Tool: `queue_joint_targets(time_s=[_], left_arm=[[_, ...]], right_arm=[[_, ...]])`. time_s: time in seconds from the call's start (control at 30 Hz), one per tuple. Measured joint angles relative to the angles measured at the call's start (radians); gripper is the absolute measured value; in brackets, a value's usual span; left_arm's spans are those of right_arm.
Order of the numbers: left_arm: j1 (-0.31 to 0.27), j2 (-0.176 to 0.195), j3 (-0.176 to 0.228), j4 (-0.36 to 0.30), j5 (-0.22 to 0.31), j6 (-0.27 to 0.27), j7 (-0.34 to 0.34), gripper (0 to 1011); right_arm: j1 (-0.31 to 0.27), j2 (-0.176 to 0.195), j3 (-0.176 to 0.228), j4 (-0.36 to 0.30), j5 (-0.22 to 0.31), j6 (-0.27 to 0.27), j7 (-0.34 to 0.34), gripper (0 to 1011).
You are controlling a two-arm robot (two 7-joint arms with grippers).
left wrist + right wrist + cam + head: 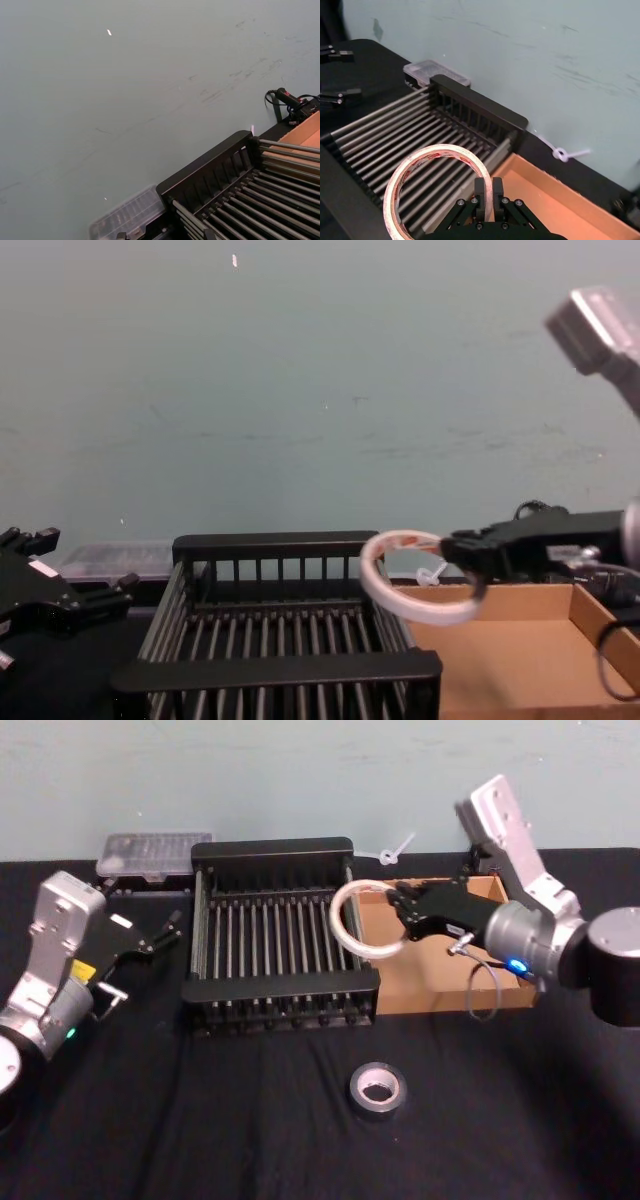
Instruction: Pick up the white tape and place it into the black box , Pick up the silver tape and place it into the brown box.
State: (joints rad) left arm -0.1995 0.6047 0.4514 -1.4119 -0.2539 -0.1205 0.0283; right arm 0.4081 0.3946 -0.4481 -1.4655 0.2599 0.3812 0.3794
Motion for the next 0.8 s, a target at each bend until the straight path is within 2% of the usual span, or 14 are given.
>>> queue_joint_targets(time_s=[0.5,0.67,0.8], left_arm=[[0.000,0.000,0.000,0.000,0.000,0.000,0.000,1002],[0.000,0.000,0.000,0.000,0.000,0.000,0.000,1002],[0.000,0.000,0.000,0.000,0.000,0.000,0.000,1001]], right_arm=[[0.121,-0.105,-0.071,0.142,-0.059,-0.009,0.036,97],[0.134,-0.124,-0.079,0.163,-0.074,-0.016,0.038,97],[0.134,-0.124,-0.079,0.163,-0.075,-0.016,0.038,97]])
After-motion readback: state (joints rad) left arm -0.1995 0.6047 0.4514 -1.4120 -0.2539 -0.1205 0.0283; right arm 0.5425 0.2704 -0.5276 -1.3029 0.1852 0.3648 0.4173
